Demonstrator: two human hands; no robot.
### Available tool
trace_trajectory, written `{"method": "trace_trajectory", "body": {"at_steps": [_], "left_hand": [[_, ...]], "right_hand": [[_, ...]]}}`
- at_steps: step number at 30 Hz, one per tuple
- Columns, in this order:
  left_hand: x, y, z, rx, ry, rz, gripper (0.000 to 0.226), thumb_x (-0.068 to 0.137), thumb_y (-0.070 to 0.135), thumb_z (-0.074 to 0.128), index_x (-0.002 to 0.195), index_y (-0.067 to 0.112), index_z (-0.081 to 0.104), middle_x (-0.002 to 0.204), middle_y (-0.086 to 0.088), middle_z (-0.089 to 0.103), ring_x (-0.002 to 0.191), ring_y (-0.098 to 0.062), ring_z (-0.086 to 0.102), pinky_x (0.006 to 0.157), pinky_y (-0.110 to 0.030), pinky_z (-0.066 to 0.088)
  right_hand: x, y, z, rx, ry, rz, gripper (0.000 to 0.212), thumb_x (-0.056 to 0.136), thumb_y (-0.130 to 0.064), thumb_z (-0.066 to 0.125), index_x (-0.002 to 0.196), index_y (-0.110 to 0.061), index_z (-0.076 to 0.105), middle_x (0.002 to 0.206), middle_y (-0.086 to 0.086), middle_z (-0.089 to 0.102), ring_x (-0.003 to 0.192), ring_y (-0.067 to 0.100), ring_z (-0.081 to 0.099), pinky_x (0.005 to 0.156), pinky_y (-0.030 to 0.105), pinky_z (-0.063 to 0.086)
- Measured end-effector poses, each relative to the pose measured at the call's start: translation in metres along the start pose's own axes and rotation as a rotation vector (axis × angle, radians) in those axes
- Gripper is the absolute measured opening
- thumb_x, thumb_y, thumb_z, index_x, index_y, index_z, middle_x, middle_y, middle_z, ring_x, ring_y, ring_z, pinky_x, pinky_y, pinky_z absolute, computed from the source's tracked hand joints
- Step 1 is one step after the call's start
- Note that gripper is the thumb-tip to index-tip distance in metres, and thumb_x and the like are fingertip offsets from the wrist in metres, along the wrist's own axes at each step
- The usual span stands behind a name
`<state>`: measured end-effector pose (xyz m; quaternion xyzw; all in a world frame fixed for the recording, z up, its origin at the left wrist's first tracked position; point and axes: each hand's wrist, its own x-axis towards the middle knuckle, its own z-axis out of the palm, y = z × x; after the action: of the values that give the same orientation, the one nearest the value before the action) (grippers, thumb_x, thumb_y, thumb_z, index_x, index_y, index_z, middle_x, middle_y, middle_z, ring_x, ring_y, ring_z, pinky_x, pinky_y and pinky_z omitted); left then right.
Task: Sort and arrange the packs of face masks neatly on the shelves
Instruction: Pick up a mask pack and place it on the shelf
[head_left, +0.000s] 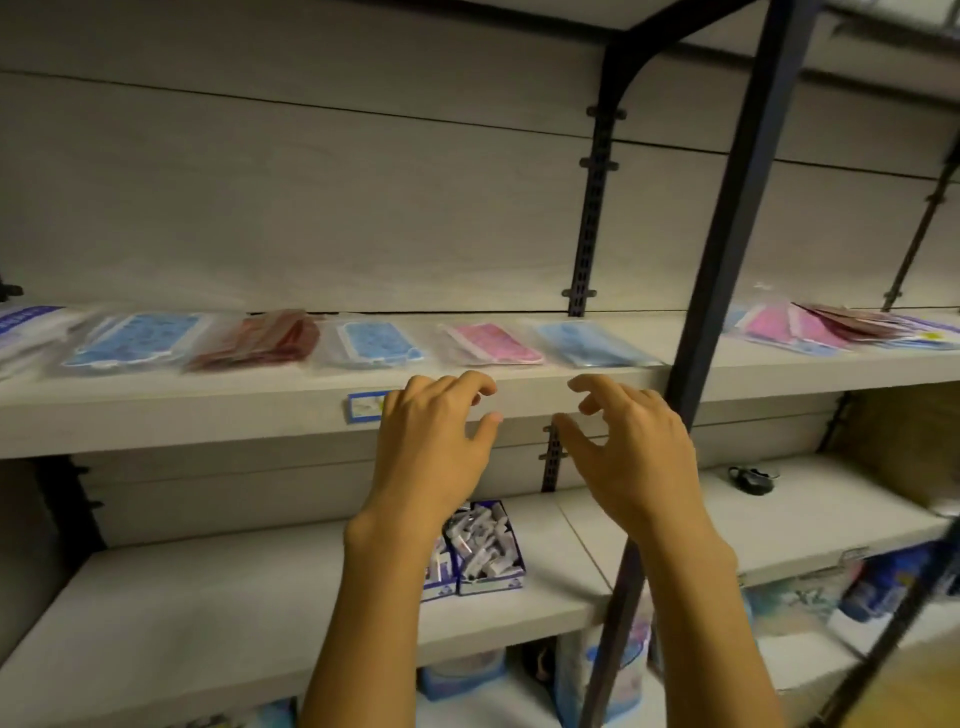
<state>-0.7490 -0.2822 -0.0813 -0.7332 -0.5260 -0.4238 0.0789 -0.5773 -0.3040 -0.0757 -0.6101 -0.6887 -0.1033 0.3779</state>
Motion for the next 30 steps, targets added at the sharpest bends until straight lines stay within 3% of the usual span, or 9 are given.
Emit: {"method": "trace_trajectory", "body": {"at_steps": [14,25,30], "left_hand": [[0.01,0.153,0.111,-0.094,-0.142,0.11,0.024,0.093,0.039,0.054,0.117,0.034,0.056,0.113,0.015,0.062,0.107,-0.01,0.047,0.087,-0.024,0.028],[0.077,0.255,0.216,-0.215,-0.108,0.165,0.023,0.094,0.033,0.056,0.116,0.027,0.059,0.11,0.009,0.065,0.105,-0.013,0.052,0.091,-0.033,0.043],[0.111,0.281,0.263,-0.155,-0.123,0.114,0.026,0.095,0.036,0.052,0.12,0.03,0.056,0.114,0.011,0.062,0.107,-0.011,0.049,0.091,-0.027,0.039]], "right_hand": [[-0.017,0.164,-0.058,-0.005,0.078,0.128,0.035,0.088,-0.032,0.065,0.122,-0.023,0.06,0.104,-0.001,0.069,0.097,0.024,0.058,0.078,0.044,0.05],[0.036,0.301,-0.083,-0.024,0.08,0.189,0.036,0.088,-0.032,0.064,0.123,-0.025,0.058,0.105,-0.002,0.068,0.099,0.024,0.058,0.082,0.047,0.049],[0.072,0.356,-0.088,-0.012,0.078,0.19,0.037,0.089,-0.033,0.064,0.124,-0.024,0.058,0.106,-0.002,0.068,0.101,0.022,0.058,0.085,0.046,0.049]]}}
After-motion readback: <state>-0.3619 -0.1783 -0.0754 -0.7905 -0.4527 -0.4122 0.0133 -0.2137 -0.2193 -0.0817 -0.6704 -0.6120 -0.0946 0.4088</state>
